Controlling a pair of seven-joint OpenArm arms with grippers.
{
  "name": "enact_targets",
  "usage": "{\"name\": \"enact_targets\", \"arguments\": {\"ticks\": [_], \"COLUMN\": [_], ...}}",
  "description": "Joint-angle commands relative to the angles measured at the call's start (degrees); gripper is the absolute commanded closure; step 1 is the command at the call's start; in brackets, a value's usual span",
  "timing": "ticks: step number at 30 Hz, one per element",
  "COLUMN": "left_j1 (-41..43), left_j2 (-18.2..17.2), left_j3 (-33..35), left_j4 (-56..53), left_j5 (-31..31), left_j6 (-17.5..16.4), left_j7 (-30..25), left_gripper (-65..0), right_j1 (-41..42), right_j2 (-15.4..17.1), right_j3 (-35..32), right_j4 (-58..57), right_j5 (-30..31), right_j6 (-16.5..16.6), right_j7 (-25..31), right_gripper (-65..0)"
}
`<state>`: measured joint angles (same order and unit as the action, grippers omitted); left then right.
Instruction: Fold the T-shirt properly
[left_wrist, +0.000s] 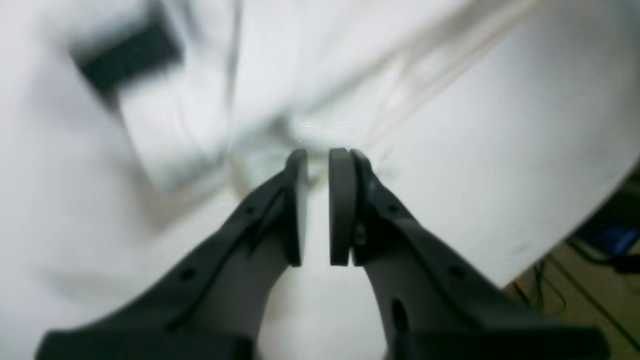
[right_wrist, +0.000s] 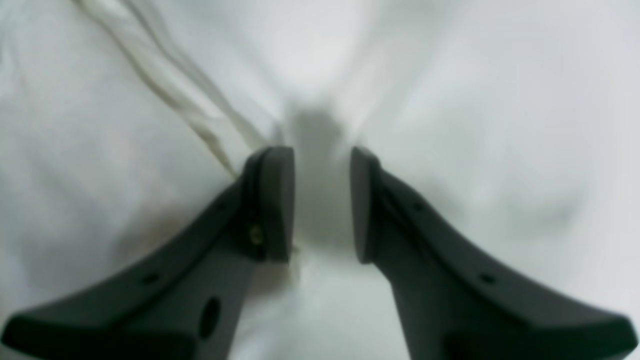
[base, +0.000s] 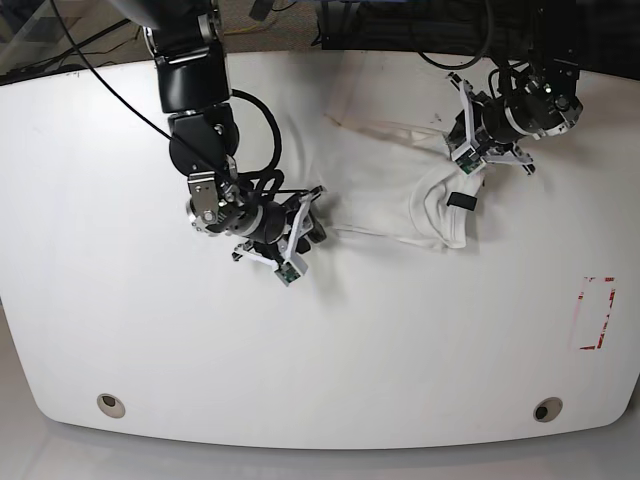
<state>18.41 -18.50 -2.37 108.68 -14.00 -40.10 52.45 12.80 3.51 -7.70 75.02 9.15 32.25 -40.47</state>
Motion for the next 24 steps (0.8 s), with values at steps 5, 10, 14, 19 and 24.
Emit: {"name": "enact_targets", "arguments": {"ticks": [5,10,14,19,24], "left_j1": [-7.1,-16.2,-21.3,-25.5,-25.8], "left_j2": [0.1,0.1,0.1,0.1,-0.4], "left_j3": [-0.7,2.9,4.3,5.0,4.7], "left_j4": [-10.0,-17.2,-19.6,-20.3,-16.9], "left_j5": [-0.7,-0.7,-0.7,-0.7,-0.7], "left_j6": [0.1,0.1,0.1,0.1,0.1], "left_j7": [-1.2,-1.2,-1.2,-1.2,-1.0], "left_gripper": [-6.3,-6.3,-6.3,-6.3,-6.7], "right_j1": [0.8,-2.7,-6.5,-12.8,-16.2], "right_j2": [-0.4,1.7,3.1,3.0,-0.9], "right_j3": [0.4,0.4,0.4,0.2,-2.9], "right_j4": [-0.2,2.1,4.6,10.6,14.9], "right_j5": [-3.1,-3.0,-2.9,-2.9,-3.3], "right_j6": [4.7,4.8,4.8,4.8,4.5], "right_j7": [3.2,3.4,3.4,3.1,-0.2], "right_gripper": [-17.4,-17.4,-17.4,-17.4,-17.4]}}
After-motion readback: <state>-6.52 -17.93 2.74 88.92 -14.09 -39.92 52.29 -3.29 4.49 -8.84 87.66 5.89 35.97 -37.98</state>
